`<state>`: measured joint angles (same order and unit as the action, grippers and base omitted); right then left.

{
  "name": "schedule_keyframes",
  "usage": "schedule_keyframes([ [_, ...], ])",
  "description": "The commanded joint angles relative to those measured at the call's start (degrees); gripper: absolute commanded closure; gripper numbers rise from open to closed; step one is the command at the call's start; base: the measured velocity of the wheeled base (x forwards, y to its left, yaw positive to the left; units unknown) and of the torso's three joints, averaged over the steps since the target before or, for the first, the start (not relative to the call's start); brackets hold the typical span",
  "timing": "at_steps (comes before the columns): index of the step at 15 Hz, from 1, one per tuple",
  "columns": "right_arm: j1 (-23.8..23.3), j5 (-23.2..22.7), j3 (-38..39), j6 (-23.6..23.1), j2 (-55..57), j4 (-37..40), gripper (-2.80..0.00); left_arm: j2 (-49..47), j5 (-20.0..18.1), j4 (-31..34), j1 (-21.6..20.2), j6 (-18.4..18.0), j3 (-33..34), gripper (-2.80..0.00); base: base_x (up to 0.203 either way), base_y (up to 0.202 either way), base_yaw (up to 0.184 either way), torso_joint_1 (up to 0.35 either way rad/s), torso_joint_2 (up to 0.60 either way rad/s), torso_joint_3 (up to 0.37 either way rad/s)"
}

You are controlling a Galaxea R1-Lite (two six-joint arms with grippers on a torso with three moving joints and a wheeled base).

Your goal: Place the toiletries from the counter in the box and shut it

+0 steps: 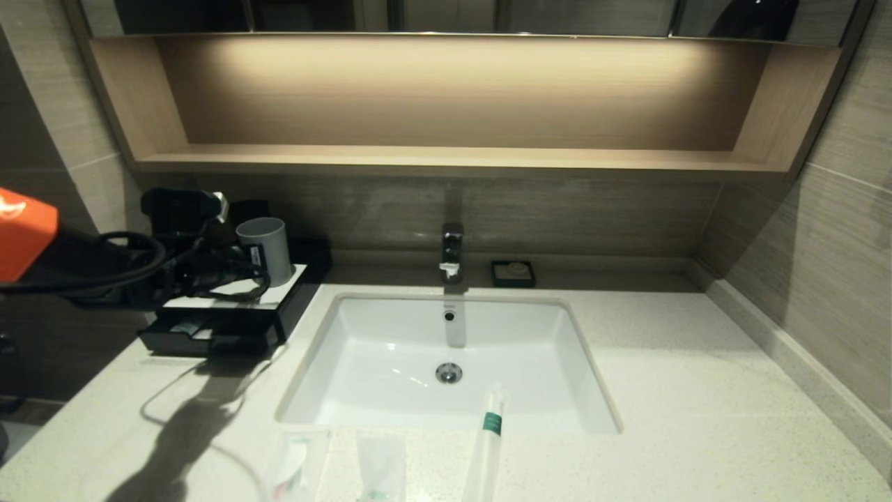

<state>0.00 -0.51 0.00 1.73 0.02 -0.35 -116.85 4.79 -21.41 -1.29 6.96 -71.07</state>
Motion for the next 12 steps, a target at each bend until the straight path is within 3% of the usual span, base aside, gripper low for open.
schedule_keyframes([
  [1,0.00,-0.02,0.00,0.03,0.06,-0.09,0.00,-1.50,0.02,-0.13,0.00,0.07,-0.89,0.00,0.000,0.000,0.000,0.000,0.00,0.000],
  [12,0.00,-0.02,0.00,0.03,0.06,-0.04,0.00,-5.84,0.04,-0.04,0.15,0.16,-7.10,0.00,0.000,0.000,0.000,0.000,0.00,0.000],
])
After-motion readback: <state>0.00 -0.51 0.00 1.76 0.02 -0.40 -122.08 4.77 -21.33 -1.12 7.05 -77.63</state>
